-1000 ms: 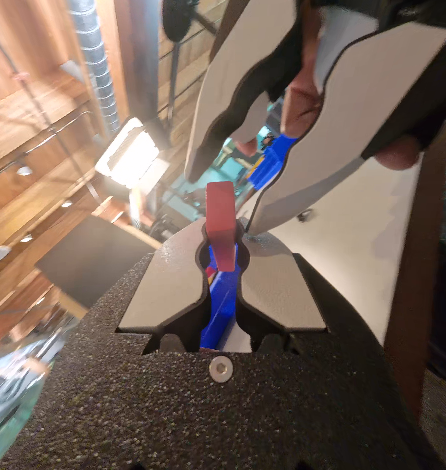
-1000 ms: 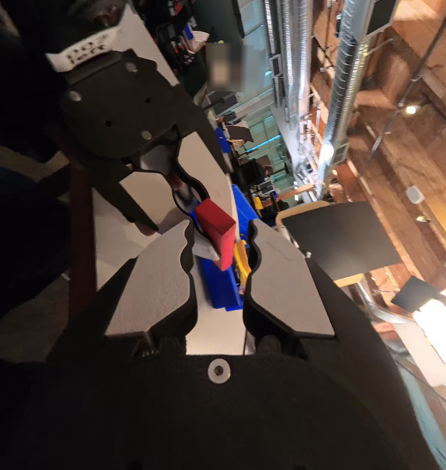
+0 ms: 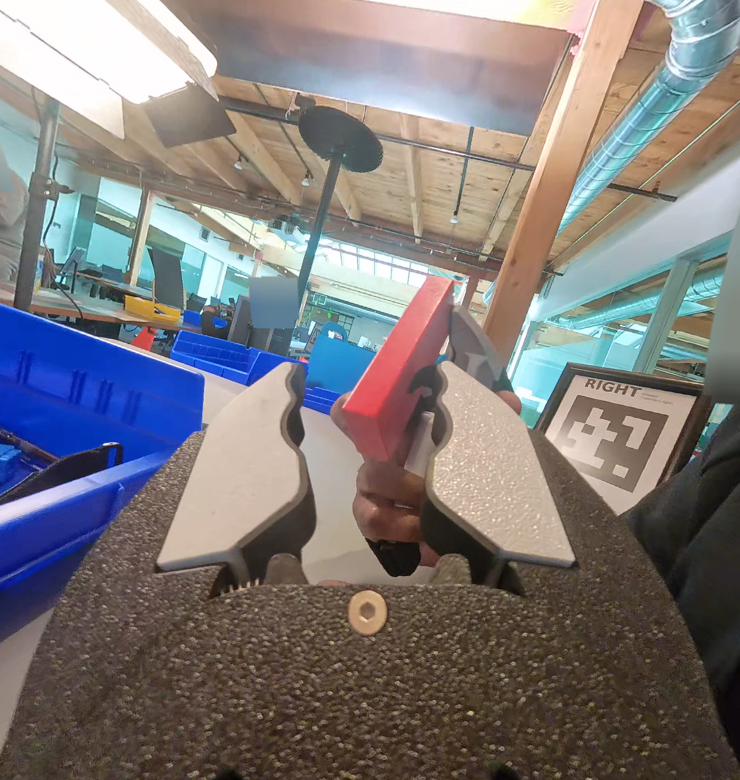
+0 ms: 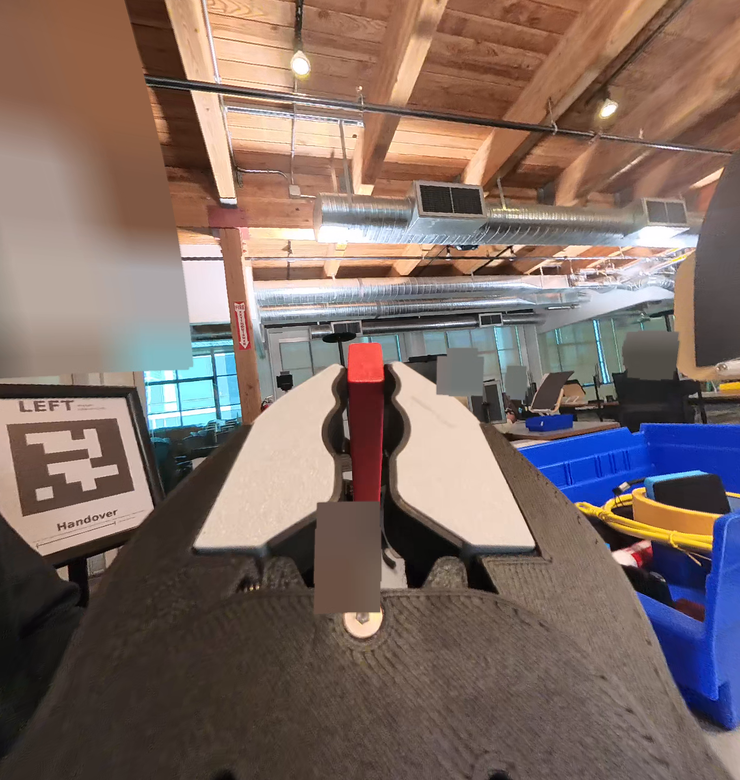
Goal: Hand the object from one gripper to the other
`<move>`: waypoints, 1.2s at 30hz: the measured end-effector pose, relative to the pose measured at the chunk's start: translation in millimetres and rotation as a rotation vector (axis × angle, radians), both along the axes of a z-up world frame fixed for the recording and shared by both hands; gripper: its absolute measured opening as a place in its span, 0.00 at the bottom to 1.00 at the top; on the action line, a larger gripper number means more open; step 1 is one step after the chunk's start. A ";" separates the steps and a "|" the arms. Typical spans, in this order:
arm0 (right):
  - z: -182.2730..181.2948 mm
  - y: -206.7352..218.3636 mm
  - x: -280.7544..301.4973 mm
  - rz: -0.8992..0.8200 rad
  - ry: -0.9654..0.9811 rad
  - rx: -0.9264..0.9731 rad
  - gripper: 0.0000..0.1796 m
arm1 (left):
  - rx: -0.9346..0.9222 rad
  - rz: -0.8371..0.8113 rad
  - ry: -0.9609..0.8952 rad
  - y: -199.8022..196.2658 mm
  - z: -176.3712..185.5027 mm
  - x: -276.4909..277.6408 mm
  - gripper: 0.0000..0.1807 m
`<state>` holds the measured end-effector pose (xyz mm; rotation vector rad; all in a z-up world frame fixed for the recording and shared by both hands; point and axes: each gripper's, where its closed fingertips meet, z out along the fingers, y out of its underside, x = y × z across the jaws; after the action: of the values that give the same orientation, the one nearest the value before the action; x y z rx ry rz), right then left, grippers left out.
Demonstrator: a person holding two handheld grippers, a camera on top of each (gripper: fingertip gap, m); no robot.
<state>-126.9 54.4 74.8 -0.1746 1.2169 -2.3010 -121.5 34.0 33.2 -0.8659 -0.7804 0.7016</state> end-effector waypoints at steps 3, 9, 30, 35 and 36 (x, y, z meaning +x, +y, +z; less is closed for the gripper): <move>-3.2 -6.8 -4.2 -0.040 0.008 0.026 0.09 | 0.022 -0.048 -0.014 2.7 -1.3 1.7 0.21; -32.5 -34.0 -32.9 -0.262 0.044 0.257 0.10 | -0.062 0.131 -0.029 -20.5 -2.6 6.3 0.10; -85.2 -56.4 -10.6 -1.113 1.222 0.246 0.23 | -0.705 0.222 -0.174 -6.5 -41.6 18.2 0.10; -91.3 -58.0 -18.6 -1.072 1.171 0.332 0.21 | -0.723 0.258 -0.178 -7.7 -42.5 15.8 0.15; -89.8 -57.1 -19.6 -1.073 1.154 0.334 0.21 | -0.709 0.271 -0.169 -9.9 -40.2 16.1 0.19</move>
<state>-146.6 -2.7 -15.1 -1.0423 2.7632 -2.8053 -105.4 24.1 -7.0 -1.4896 -0.8161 1.1919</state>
